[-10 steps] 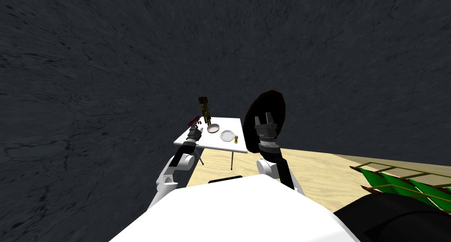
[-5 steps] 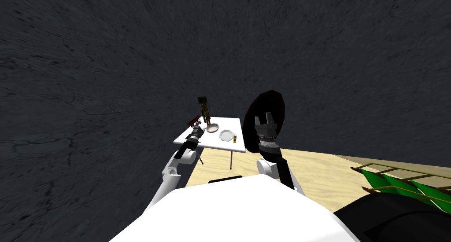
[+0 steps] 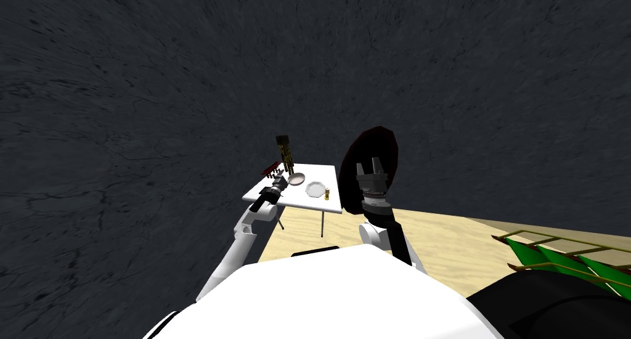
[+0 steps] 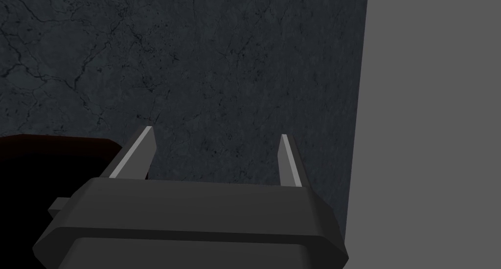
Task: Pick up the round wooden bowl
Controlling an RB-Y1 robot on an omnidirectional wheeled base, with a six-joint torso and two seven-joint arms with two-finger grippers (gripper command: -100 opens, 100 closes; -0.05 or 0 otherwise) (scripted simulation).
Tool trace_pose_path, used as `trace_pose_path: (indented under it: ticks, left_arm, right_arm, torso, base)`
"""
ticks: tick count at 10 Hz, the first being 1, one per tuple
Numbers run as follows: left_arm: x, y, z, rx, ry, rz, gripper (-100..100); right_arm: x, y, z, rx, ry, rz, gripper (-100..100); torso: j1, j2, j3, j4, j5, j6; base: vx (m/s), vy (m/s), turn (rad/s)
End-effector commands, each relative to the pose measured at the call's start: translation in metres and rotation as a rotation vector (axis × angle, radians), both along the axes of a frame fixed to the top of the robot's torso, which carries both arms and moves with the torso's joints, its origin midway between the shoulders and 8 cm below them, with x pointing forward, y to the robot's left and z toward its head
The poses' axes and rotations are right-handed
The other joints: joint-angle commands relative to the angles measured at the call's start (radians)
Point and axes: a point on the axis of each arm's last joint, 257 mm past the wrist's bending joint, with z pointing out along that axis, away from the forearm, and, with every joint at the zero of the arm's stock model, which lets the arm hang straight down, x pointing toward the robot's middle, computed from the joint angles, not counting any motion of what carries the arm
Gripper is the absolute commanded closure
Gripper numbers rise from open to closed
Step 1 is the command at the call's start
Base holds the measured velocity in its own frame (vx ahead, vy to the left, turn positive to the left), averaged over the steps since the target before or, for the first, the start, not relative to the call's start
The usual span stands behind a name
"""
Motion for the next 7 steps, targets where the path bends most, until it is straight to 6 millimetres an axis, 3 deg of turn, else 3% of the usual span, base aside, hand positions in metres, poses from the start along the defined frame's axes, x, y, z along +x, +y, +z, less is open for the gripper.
trace_pose_path:
  ticks: [1, 7]
  left_arm:
    - [0.006, -0.005, -0.007, 0.003, 0.042, -0.007, -100]
    - [0.038, -0.009, -0.039, 0.015, 0.206, -0.023, -100]
  right_arm:
    - [0.000, 0.000, 0.000, 0.000, 0.000, 0.000, 0]
    - [0.000, 0.000, 0.000, 0.000, 0.000, 0.000, 0]
  torso:
    - [0.000, 0.000, 0.000, 0.000, 0.000, 0.000]
    - [0.000, 0.000, 0.000, 0.000, 0.000, 0.000]
  base:
    - [-0.020, -0.032, 0.006]
    - [-0.010, -0.029, 0.003]
